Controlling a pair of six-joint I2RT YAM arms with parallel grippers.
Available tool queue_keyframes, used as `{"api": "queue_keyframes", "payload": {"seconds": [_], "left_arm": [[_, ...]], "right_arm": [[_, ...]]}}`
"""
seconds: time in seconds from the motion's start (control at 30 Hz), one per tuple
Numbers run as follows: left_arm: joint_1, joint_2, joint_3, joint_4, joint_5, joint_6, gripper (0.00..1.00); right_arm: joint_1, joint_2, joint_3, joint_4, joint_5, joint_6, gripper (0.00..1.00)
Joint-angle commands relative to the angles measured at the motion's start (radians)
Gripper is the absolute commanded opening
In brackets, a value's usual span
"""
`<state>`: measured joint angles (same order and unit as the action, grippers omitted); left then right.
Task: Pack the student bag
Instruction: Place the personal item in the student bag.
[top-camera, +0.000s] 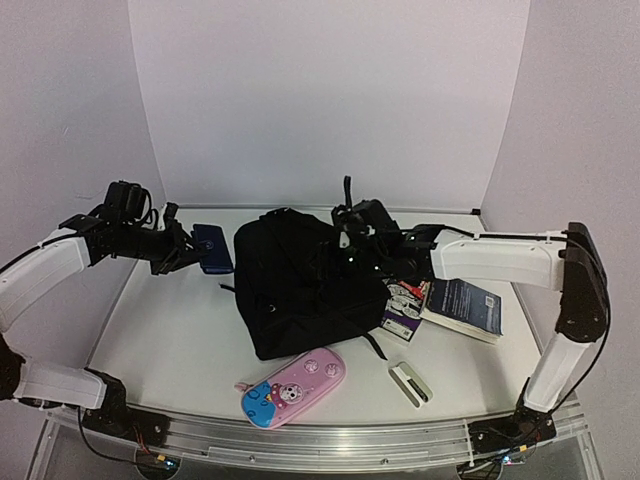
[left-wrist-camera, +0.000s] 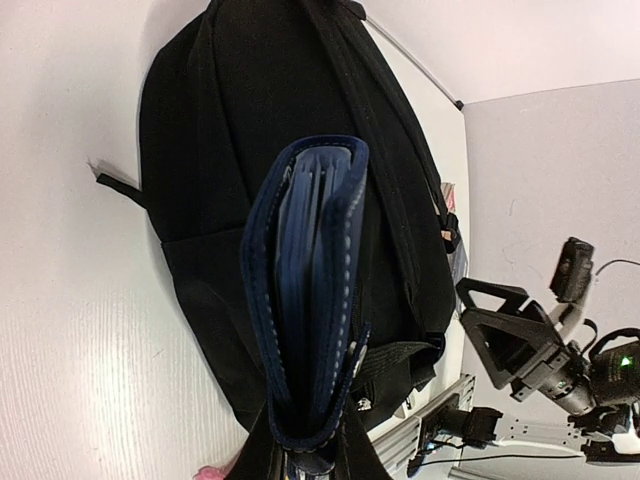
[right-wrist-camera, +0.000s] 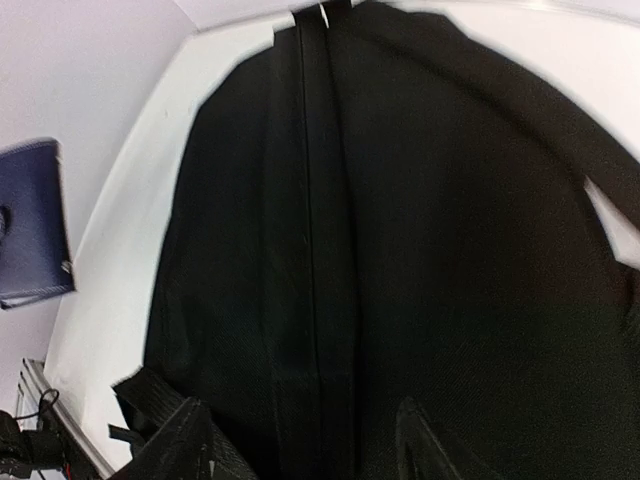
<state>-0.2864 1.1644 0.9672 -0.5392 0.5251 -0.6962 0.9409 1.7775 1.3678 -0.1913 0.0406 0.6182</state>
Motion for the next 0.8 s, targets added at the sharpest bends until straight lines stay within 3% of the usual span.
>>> {"api": "queue_keyframes", "payload": {"seconds": [0.0,0.23,0.27,0.4,0.5,0.77], "left_arm": [[0.01,-0.054,0.045,0.018,0.03,0.034,0.0],[0.021,-0.059,0.078,-0.01,0.029,0.067,0.0],[0.024,-0.059,0.083,-0.015,0.029,0.073,0.0],[0.036,-0.055,0.128,-0.042,0.028,0.09,0.0],[0.048,-0.057,0.181,-0.07,0.02,0.107,0.0],[0.064,-0.077,0.258,-0.089,0.01,0.12,0.0]], "right_arm": [[0.012,0.046,0.002,-0.02,-0.091,0.03,0.56],[0.037,0.068,0.01,0.067,-0.205,0.064,0.43],[0.039,0.074,0.015,0.08,-0.222,0.07,0.38],[0.083,0.096,0.074,0.093,-0.206,0.052,0.03],[0.146,0.13,0.18,0.108,-0.22,-0.001,0.0],[0.279,0.458,0.552,0.155,-0.335,-0.025,0.0]]}}
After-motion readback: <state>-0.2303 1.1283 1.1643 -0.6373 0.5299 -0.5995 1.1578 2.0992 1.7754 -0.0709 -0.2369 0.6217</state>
